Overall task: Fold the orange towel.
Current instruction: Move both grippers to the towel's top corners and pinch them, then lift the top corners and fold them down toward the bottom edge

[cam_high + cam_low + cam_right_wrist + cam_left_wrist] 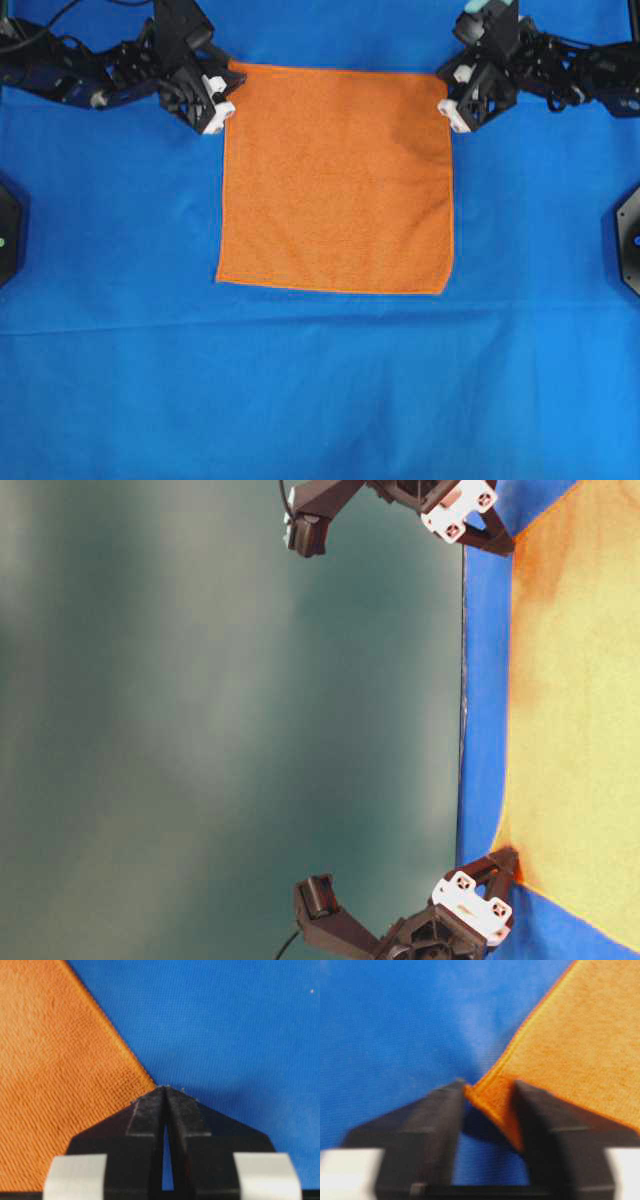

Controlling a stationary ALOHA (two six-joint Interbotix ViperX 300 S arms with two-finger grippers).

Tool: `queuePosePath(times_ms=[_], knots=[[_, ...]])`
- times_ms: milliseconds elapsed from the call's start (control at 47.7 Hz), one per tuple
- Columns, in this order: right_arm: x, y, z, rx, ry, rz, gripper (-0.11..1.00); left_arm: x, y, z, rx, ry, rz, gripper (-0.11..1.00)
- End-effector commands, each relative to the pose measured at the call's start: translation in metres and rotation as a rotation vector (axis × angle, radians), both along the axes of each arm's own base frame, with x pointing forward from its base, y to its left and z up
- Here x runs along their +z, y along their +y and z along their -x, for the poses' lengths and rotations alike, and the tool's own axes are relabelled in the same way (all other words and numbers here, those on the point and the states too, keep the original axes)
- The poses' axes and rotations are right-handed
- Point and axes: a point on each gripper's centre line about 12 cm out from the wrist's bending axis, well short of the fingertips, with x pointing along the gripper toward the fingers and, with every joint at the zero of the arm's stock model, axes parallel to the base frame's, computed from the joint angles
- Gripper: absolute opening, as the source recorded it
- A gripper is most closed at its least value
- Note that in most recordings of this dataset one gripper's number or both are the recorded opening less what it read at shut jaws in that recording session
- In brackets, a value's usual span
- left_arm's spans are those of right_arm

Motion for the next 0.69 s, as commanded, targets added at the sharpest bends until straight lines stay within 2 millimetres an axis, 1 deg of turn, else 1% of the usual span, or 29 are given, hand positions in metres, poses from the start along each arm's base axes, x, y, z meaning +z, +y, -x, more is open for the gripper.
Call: queuePosePath(times_ms=[0,63,105,231,378,671], knots=[[0.005,-0.002,0.000,-0.007,-0.019,0.011,-0.01,0.003,-0.002,-0.002,-0.013,0.002,-0.006,0.16],[0.005,-0.001,0.000,-0.005,-0.018,0.012,-0.01,0.003,-0.004,-0.003,-0.024,0.009,-0.007,0.04],[0.006,-0.001,0.001,-0.005,-0.022,0.014,-0.01,0.002,-0.006,-0.004,-0.030,0.014,-0.007,0.00],[0.008,-0.002,-0.001,-0.005,-0.032,0.022,-0.01,0.004,-0.010,-0.007,-0.044,0.019,-0.001,0.00],[0.016,-0.005,-0.005,-0.001,-0.049,0.040,-0.01,0.015,-0.016,-0.009,-0.060,0.009,-0.006,0.00],[0.049,-0.009,-0.009,0.018,-0.107,0.117,-0.01,0.057,-0.019,-0.006,-0.064,-0.032,-0.032,0.00]])
